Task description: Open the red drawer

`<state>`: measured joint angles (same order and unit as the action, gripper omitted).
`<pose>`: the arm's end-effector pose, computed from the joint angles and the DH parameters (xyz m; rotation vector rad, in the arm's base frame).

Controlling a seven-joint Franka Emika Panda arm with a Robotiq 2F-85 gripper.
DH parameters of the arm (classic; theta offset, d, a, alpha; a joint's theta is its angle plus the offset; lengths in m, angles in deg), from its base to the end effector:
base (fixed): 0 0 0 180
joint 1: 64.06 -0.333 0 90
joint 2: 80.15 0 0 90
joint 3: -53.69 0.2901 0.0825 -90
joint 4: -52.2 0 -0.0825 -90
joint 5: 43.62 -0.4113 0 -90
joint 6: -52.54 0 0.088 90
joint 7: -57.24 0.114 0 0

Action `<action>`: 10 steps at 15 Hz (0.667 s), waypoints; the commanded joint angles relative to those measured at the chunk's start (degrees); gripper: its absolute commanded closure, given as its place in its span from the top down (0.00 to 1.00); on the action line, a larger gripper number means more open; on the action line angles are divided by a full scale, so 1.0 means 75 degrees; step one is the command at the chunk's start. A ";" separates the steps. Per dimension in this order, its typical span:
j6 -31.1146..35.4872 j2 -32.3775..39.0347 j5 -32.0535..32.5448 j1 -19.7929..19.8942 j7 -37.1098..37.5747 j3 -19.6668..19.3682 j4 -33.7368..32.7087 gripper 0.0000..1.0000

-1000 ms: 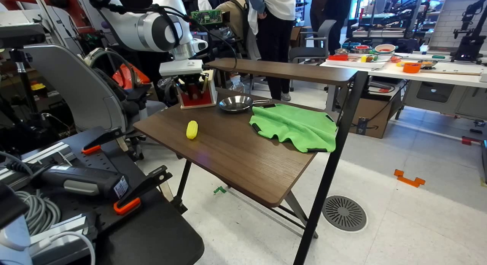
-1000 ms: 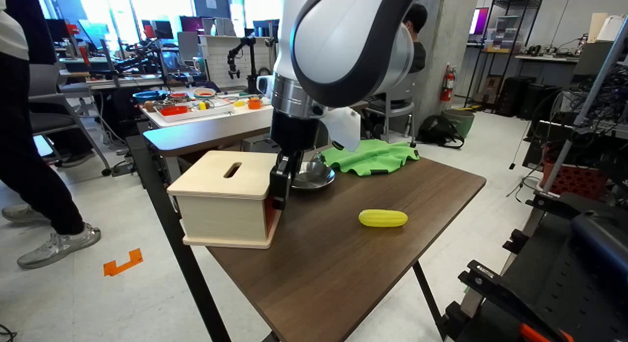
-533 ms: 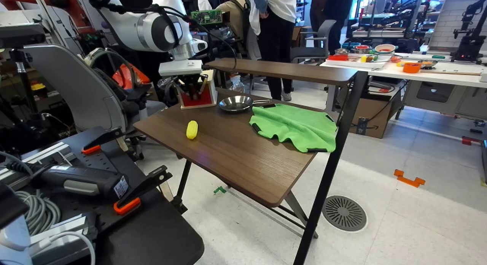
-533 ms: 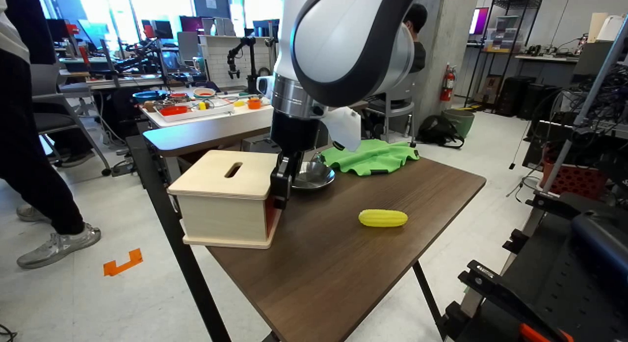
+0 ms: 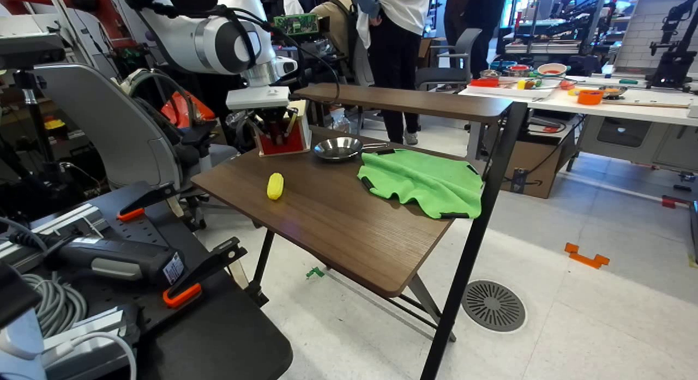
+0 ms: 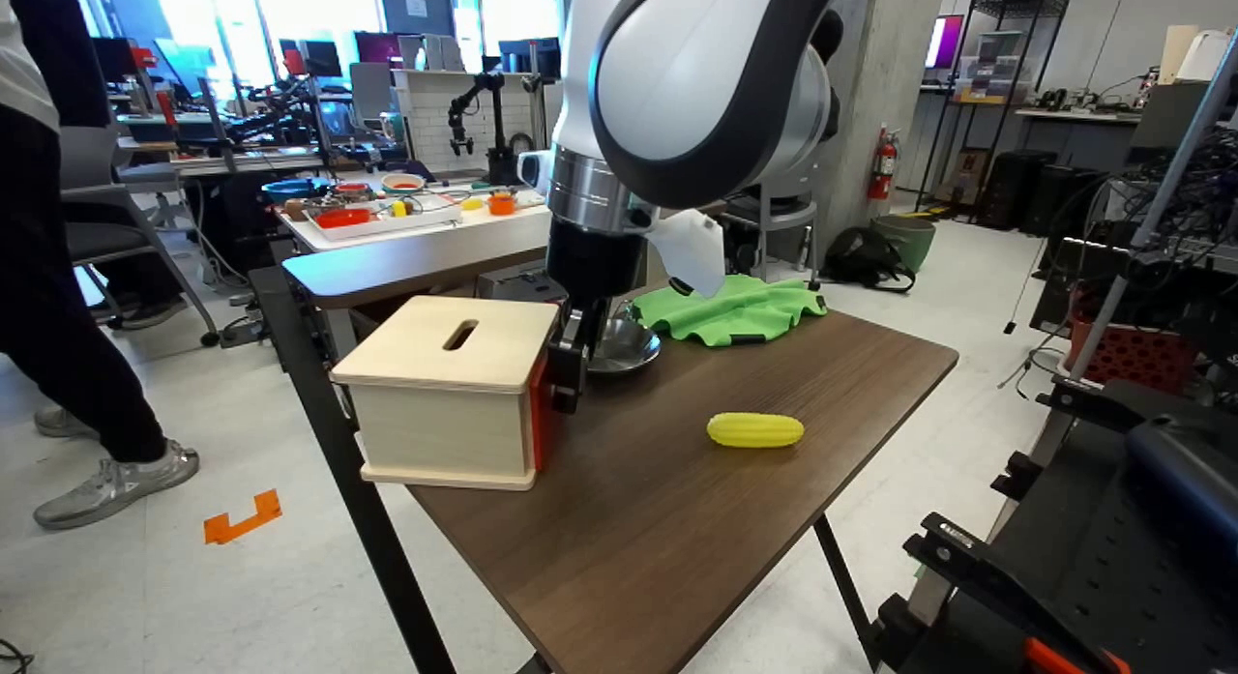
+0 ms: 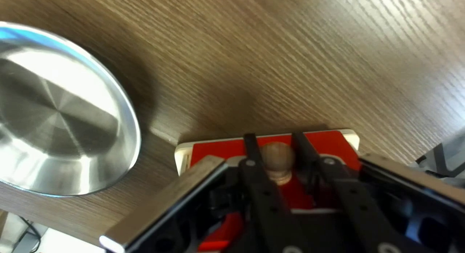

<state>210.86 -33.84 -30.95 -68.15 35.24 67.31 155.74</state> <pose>0.6207 0.2052 0.0738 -2.8244 -1.2035 -0.2807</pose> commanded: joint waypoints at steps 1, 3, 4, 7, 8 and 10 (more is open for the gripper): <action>0.0099 -0.0411 -0.0086 0.0183 -0.0117 -0.0005 0.0516 0.07; 0.0134 -0.0513 -0.0086 0.0220 -0.0105 -0.0013 0.0684 0.07; 0.0144 -0.0555 -0.0081 0.0241 -0.0104 -0.0023 0.0758 0.07; 0.0179 -0.0667 -0.0080 0.0301 -0.0112 -0.0041 0.0955 0.07; 0.0188 -0.0728 -0.0083 0.0313 -0.0102 -0.0048 0.1043 0.07; 0.0223 -0.0796 -0.0087 0.0363 -0.0116 -0.0051 0.1171 0.07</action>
<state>211.13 -37.11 -30.95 -66.42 35.24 67.05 161.27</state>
